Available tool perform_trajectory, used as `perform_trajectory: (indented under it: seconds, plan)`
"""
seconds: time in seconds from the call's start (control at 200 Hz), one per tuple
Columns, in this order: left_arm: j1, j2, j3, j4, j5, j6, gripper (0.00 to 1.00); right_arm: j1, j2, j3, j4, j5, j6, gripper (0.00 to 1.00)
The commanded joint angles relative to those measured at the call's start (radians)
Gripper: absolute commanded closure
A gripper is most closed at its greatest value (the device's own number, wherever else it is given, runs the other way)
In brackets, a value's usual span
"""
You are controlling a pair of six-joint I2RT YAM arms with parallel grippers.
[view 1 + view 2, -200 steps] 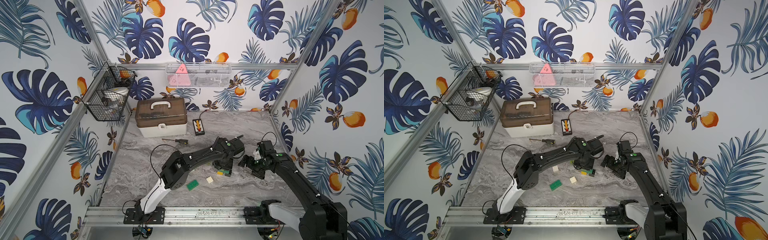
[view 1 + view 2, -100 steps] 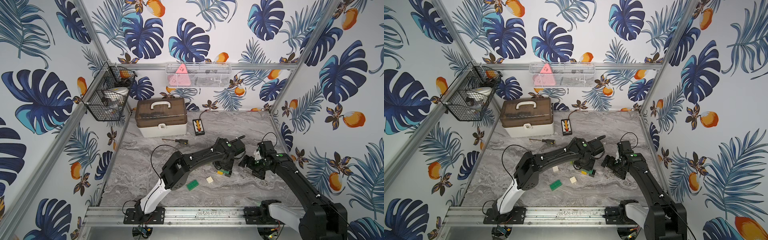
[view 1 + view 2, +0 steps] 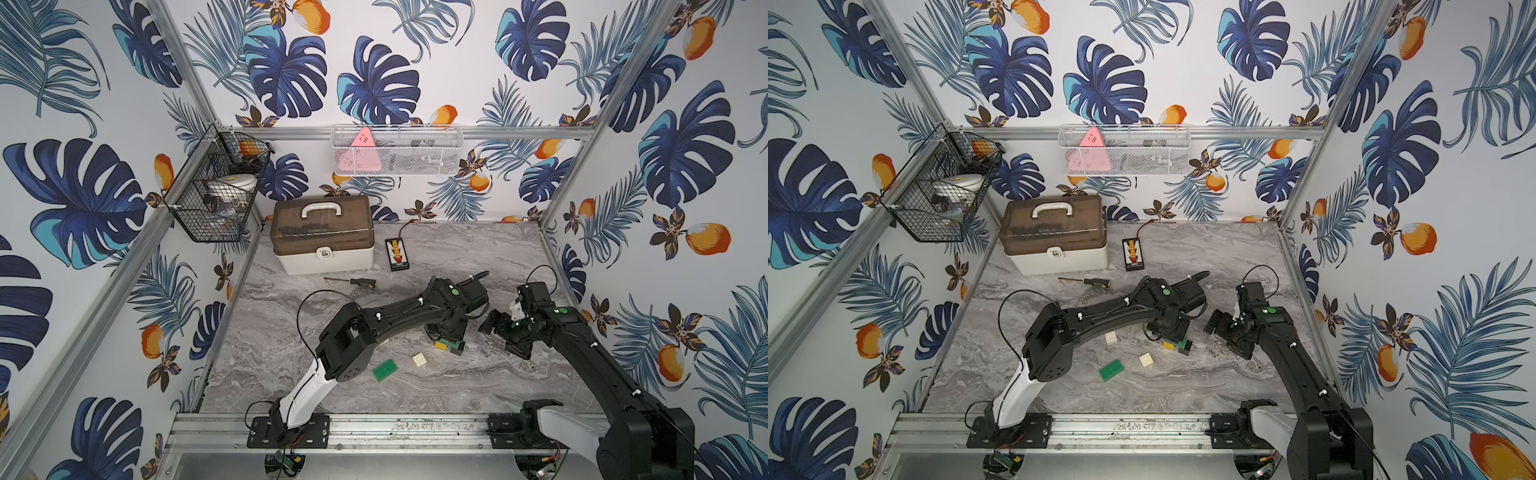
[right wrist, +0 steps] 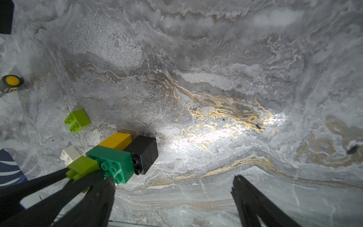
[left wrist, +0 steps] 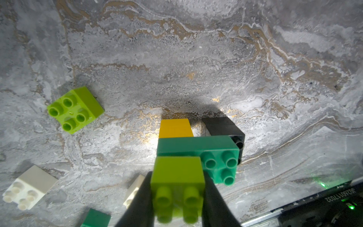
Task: Assemble a giraffe with lego
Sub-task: Assemble the lego brick with the lego brick.
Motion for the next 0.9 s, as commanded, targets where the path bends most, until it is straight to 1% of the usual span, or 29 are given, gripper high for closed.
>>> perform_trajectory:
  seconds: [0.0, 0.125, 0.325, 0.45, 0.711, 0.896]
  plan:
    - [-0.005, 0.053, -0.011, -0.111, 0.003, 0.056, 0.74, -0.001, 0.001, 0.015, -0.005, 0.015, -0.002, 0.05]
    - [-0.005, 0.072, -0.012, -0.135, -0.018, 0.082, 0.74, -0.003, -0.002, 0.021, -0.004, 0.018, 0.005, 0.05]
    - [-0.005, 0.045, -0.094, -0.066, 0.025, 0.082, 0.74, -0.003, -0.015, 0.063, -0.024, 0.045, -0.005, 0.05]
    - [-0.005, 0.026, -0.088, -0.044, 0.028, 0.086, 0.68, -0.003, -0.026, 0.089, -0.041, 0.057, -0.012, 0.05]
    - [-0.002, -0.024, -0.089, 0.023, 0.021, 0.073, 0.62, -0.003, -0.046, 0.093, -0.067, 0.066, -0.014, 0.05]
    - [0.004, -0.049, -0.106, 0.058, 0.013, 0.07, 0.6, -0.003, -0.058, 0.109, -0.08, 0.073, -0.015, 0.05]
